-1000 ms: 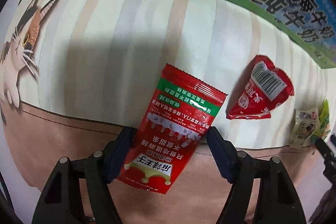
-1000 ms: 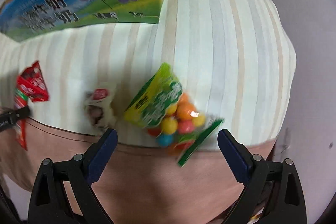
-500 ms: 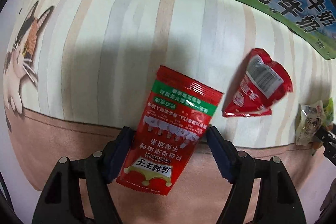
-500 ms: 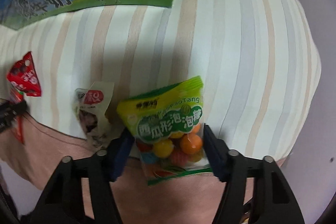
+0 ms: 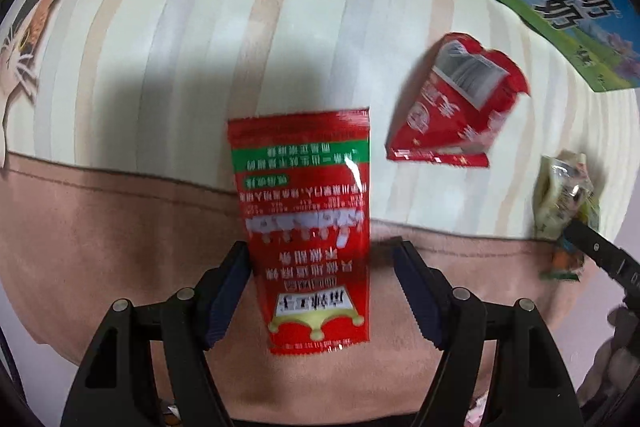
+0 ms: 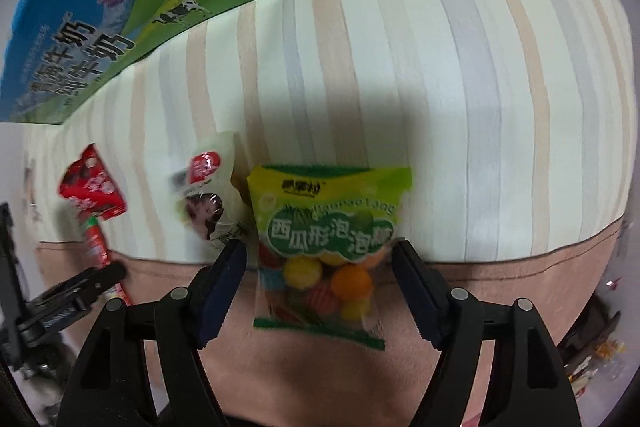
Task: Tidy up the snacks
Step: 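Grasp the red spicy-strip pack with left tool while right grasps green bubble-gum bag, then carry both packs over the box, lower them inside and open both tools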
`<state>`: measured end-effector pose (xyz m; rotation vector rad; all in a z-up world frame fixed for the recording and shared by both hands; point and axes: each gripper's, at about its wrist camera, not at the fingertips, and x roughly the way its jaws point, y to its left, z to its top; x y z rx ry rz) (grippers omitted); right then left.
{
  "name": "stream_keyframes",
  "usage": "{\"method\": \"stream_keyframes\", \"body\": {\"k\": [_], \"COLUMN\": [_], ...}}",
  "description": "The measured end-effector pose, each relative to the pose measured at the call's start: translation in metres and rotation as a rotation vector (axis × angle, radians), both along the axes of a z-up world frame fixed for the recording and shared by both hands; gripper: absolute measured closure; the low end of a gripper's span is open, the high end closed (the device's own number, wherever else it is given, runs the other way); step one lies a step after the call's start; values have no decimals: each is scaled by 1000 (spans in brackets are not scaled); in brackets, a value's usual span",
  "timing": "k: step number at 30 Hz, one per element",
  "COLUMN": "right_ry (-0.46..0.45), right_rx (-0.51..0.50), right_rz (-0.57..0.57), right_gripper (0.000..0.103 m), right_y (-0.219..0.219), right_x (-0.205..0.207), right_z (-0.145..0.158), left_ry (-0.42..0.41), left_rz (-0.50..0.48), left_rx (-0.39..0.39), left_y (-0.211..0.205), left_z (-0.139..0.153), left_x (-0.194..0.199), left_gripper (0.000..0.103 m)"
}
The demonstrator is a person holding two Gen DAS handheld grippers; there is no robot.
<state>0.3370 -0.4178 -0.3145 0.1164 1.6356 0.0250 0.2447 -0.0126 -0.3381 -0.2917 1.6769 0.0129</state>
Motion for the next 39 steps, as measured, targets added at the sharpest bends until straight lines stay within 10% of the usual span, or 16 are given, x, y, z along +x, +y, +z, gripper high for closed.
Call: {"method": "stream_keyframes", "body": {"k": [4, 18, 29, 39], "right_ry": [-60, 50, 15, -48], "right_rx": [-83, 75, 48, 30], "right_rz": [67, 173, 124, 106], "right_gripper": [48, 49, 26, 48], "right_y": [15, 53, 98, 108], "right_x": [-17, -110, -125, -150], "right_z": [6, -3, -30, -14], "left_ry": [-54, -12, -7, -81], "left_rz": [-52, -121, -83, -128], "left_rx": [55, 87, 94, 108], "left_y": [-11, -23, -33, -44], "left_z": [7, -6, -25, -8], "left_x": [-4, -72, -67, -85], "left_gripper": [49, 48, 49, 56]}}
